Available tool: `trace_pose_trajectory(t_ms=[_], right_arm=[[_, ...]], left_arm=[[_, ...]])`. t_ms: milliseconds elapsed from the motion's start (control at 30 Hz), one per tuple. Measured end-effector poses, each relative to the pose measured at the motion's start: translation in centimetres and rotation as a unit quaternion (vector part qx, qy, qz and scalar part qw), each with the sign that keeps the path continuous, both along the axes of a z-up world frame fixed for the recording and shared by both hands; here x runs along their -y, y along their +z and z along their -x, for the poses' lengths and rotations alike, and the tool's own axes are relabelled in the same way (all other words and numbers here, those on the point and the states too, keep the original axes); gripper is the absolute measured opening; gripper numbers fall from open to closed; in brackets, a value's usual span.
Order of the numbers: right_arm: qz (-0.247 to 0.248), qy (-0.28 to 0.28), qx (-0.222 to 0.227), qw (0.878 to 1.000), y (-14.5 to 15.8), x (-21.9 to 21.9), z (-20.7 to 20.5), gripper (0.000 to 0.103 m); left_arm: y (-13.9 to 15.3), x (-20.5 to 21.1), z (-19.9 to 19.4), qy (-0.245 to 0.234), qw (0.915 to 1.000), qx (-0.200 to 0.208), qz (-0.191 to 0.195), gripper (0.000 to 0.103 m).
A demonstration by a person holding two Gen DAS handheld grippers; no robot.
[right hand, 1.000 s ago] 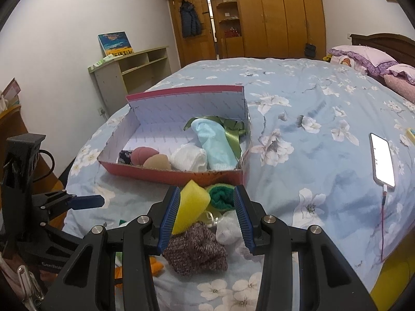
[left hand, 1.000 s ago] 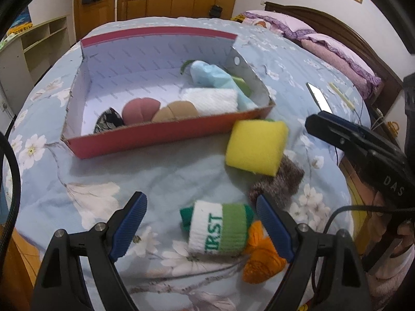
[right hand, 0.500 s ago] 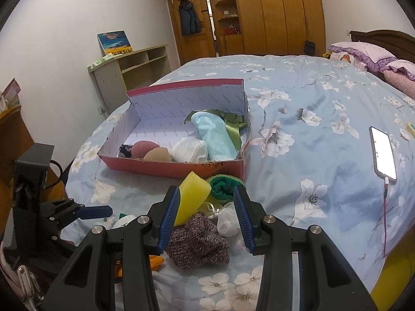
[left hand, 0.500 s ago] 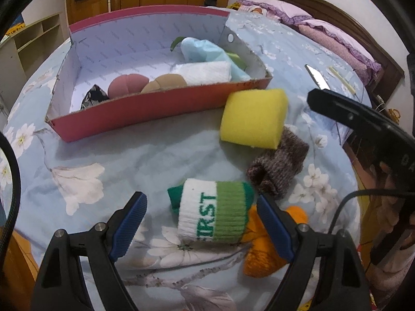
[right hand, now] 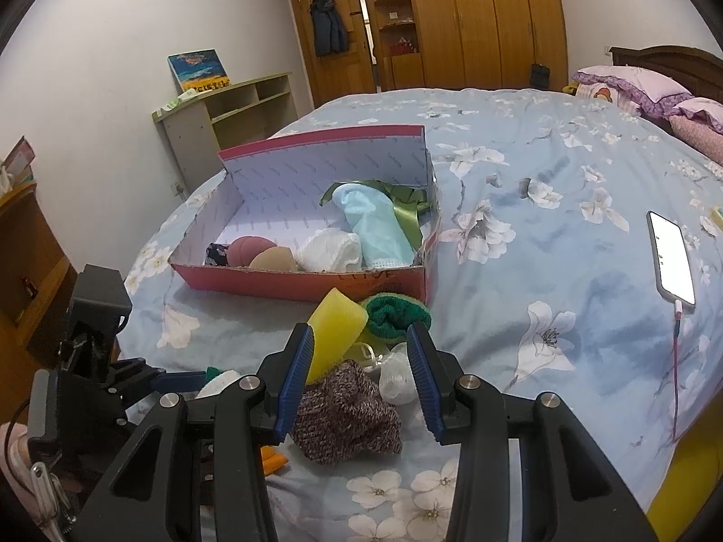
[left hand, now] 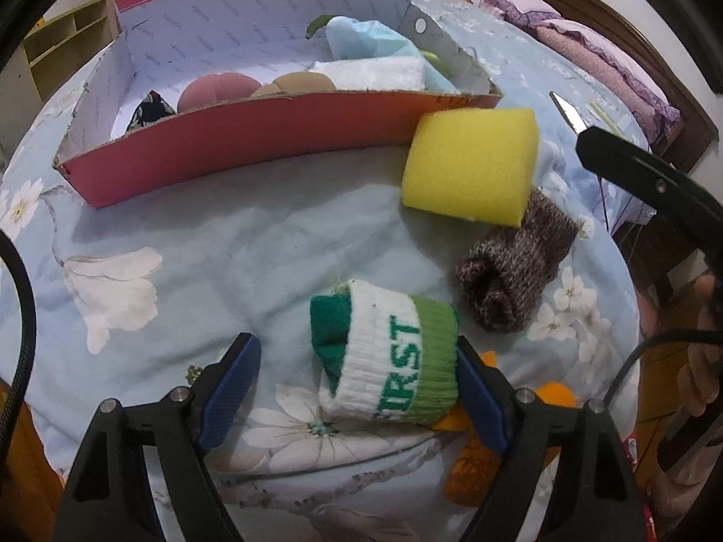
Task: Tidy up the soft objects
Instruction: 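Grasp the green-white FIRST sock roll with left while right reaches toward the orange bow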
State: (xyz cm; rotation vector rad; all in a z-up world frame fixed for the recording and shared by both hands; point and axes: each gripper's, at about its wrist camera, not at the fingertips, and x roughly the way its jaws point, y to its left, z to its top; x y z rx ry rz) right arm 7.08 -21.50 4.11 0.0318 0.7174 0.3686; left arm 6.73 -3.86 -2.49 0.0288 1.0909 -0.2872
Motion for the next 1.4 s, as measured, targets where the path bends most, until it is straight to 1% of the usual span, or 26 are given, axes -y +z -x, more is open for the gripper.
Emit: trace_pose_trajectory(t_ms=[100, 167, 200, 233, 367, 467, 600, 767, 933, 1100, 1300, 1400], right_arm=[[0.000, 0.001, -0.003, 1.000, -0.1, -0.1, 0.2, 0.044], [0.001, 0.003, -0.004, 1.000, -0.2, -0.1, 0.3, 0.044], [0.003, 0.005, -0.005, 1.000, -0.2, -0.2, 0.5, 0.044], [0.004, 0.006, -0.005, 1.000, -0.2, -0.2, 0.6, 0.044], [0.008, 0.011, -0.010, 1.000, -0.5, -0.5, 1.2, 0.044], [0.011, 0.015, -0.014, 1.000, -0.7, -0.6, 1.7, 0.044], [-0.001, 0.024, -0.029, 0.999, -1.1, -0.5, 2.1, 0.044], [-0.004, 0.037, -0.045, 0.998, -1.5, -0.9, 2.6, 0.044], [-0.009, 0.060, -0.063, 0.996, -1.8, -1.8, 3.3, 0.044], [-0.010, 0.086, -0.079, 0.993, -2.2, -3.1, 4.1, 0.044], [0.015, 0.117, -0.104, 0.987, -3.7, -5.1, 5.0, 0.044], [0.029, 0.124, -0.113, 0.985, -4.4, -5.7, 5.1, 0.044]], left_arm=[[0.1, 0.2, 0.1, -0.003, 1.0000, 0.007, -0.002, 0.079], [0.4, 0.2, 0.4, -0.009, 0.9999, 0.012, 0.007, 0.063], [0.6, 0.2, 0.5, -0.012, 0.9998, 0.012, 0.014, 0.060], [0.8, 0.2, 0.6, -0.015, 0.9996, 0.012, 0.019, 0.057], [1.3, 0.1, 1.0, -0.018, 0.9994, 0.023, 0.019, 0.051], [2.0, -0.3, 1.4, -0.016, 0.9992, 0.034, 0.017, 0.050], [2.7, -0.9, 2.1, -0.006, 0.9985, 0.055, 0.005, 0.050], [3.2, -2.9, 3.1, 0.023, 0.9969, 0.074, -0.014, 0.050], [3.1, -5.0, 3.4, 0.052, 0.9960, 0.071, -0.014, 0.050], [2.6, -6.1, 3.7, 0.069, 0.9951, 0.070, -0.012, 0.050], [1.3, -6.7, 3.9, 0.082, 0.9949, 0.058, -0.010, 0.050], [0.6, -6.6, 3.8, 0.083, 0.9949, 0.056, -0.008, 0.050]])
